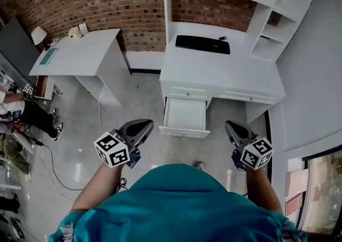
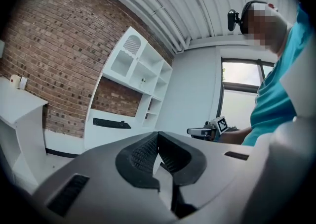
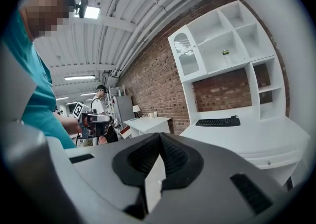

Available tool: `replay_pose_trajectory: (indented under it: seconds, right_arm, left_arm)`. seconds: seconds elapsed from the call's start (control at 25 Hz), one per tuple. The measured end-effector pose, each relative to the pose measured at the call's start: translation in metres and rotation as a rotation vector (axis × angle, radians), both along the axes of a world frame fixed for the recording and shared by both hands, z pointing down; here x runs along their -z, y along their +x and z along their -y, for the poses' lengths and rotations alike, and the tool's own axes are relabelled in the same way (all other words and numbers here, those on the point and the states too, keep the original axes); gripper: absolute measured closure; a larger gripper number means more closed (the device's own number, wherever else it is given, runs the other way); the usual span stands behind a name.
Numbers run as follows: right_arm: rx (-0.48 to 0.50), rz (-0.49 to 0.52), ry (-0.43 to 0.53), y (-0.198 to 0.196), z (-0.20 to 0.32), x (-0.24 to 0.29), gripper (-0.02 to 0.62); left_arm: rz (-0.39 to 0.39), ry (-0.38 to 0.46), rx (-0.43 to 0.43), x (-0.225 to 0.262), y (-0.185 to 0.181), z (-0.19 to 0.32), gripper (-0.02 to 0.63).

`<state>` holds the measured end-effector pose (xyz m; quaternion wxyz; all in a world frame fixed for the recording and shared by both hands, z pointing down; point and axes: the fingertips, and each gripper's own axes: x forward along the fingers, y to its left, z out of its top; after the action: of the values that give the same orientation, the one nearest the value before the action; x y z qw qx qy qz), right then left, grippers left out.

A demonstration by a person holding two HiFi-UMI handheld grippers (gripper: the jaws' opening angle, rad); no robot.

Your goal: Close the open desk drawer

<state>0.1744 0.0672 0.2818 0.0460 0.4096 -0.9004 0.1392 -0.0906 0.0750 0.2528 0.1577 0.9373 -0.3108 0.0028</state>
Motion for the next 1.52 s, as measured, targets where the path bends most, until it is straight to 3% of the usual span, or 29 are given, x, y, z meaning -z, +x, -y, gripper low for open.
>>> replay_pose_trajectory:
  seconds: [0.28, 0.48, 0.76, 1.04, 1.28, 1.52]
  right_arm:
    - [0.126, 0.016, -0.027, 0.053, 0.072, -0.017, 0.574]
    - [0.135, 0.026, -0.057, 0.065, 0.101, -0.038, 0.574]
    - [0.067, 0.008, -0.12, 0.04, 0.12, -0.077, 0.574]
    - [-0.098, -0.045, -0.24, 0.014, 0.134, -0.14, 0.573]
    - [-0.168, -0.086, -0.339, 0.011, 0.146, -0.225, 0.572]
    - [-0.225, -0.058, -0.528, 0.017, 0.134, -0.328, 0.572]
  left_arm:
    - [0.028, -0.087, 0.111, -0.017, 0.064, 0.052, 0.591]
    - [0.053, -0.113, 0.128, -0.033, 0.082, 0.072, 0.591]
    - [0.035, -0.15, 0.077, -0.077, 0.062, 0.107, 0.591]
    - [0.068, -0.21, -0.016, -0.138, 0.042, 0.133, 0.591]
    - [0.081, -0.279, 0.003, -0.208, 0.032, 0.148, 0.591]
    - [0.088, -0.374, 0.046, -0.284, 0.024, 0.145, 0.591]
